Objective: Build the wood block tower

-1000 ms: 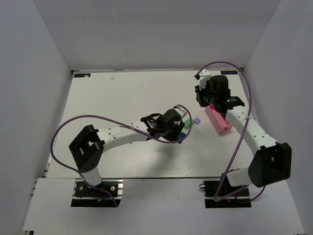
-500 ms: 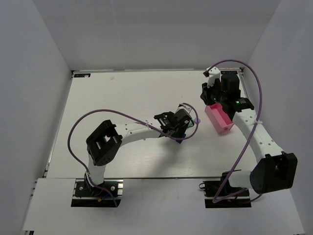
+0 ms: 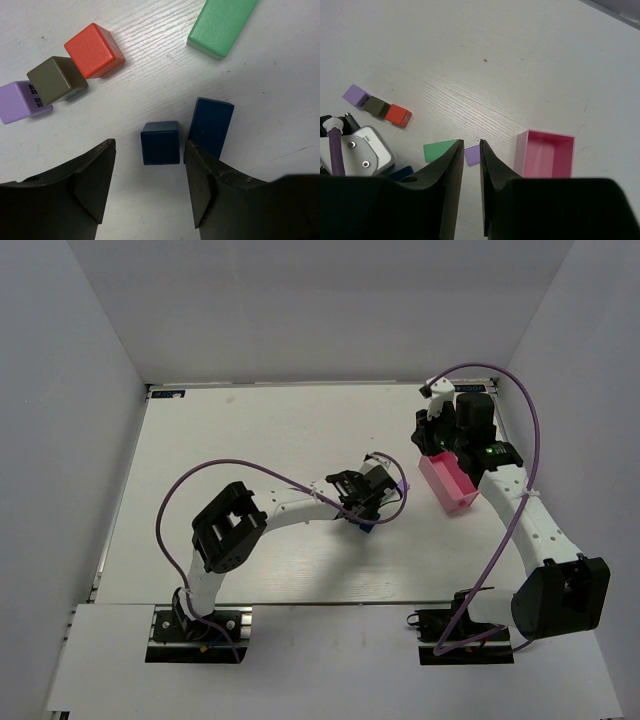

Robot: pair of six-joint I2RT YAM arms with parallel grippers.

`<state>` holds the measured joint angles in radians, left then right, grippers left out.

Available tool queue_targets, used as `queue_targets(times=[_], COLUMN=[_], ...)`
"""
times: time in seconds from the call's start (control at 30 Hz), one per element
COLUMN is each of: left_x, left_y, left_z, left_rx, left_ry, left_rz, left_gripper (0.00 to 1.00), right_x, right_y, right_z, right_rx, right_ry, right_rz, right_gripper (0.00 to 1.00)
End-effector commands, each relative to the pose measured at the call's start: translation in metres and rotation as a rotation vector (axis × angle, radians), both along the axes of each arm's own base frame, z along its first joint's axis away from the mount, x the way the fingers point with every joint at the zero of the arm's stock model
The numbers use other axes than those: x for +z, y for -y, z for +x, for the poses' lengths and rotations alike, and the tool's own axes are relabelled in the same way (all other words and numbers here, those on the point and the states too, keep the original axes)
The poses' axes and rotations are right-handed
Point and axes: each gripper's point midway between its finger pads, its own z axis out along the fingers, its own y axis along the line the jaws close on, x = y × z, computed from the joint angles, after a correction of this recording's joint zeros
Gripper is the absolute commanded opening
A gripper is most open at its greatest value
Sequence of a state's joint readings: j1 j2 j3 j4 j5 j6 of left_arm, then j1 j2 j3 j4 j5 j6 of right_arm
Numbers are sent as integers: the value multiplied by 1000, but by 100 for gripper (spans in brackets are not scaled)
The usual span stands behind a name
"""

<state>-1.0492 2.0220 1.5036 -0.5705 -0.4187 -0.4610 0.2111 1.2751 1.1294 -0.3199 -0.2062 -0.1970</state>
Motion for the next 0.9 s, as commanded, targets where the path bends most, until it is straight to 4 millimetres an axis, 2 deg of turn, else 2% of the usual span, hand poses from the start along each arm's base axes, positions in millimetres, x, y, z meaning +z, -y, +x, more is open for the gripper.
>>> queue_targets(times=[0.0,0.3,0.47,0.6,0.73,0.87], left_x=[22,4,3,-4,-2,16], left_y=[7,4,6,9,10,11], left_z=[9,9,10,9,8,6], left_rx=[38,49,49,44,40,3], left_ry=[47,34,33,21,14,19], left_rz=[-42,-9,-9,-3,-7,-26], left_gripper=[68,62,59,52,37,27], right_x=[11,14,13,13,14,12], right_y=[-1,0,0,-1,-1,-1], right_z=[-3,-4,-5,-7,-7,-9], right_rx=[5,8,14,17,19,26], right_ry=[30,41,35,37,35,32], right_rz=[28,33,38,38,41,40], right_gripper=[25,25,25,25,25,25])
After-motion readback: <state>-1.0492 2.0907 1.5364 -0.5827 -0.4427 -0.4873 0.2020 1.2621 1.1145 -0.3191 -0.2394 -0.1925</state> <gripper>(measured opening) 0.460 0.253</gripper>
